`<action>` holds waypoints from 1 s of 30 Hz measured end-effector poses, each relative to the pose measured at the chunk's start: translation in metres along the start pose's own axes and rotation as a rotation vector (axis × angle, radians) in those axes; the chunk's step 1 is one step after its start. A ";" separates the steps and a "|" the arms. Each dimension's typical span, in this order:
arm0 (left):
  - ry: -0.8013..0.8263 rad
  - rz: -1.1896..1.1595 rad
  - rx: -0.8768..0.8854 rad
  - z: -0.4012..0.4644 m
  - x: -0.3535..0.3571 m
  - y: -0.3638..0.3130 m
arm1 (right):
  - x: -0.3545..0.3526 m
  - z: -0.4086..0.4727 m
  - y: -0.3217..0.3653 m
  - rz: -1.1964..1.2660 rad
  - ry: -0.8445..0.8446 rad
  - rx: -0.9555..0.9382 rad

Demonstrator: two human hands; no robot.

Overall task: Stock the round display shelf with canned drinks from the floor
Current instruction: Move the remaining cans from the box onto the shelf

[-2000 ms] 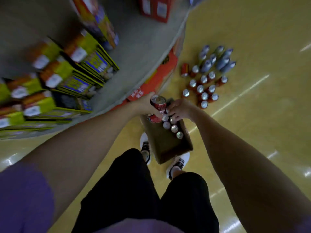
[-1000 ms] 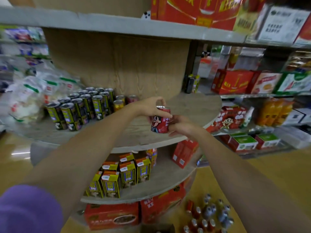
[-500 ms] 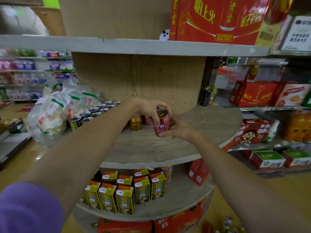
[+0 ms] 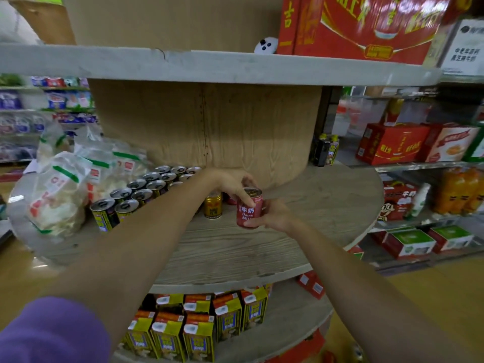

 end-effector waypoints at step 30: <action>-0.094 0.313 0.156 0.107 -0.043 0.102 | 0.068 0.151 -0.019 -0.169 -0.169 0.313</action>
Point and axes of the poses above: each hand's wrist, its own z-axis towards the middle knuckle, its own x-axis out of the palm, y = z × x, the point moved 4 cm from there along z, towards the middle knuckle, and after that the axes turned 6 degrees about -z, right-handed, at the moved point
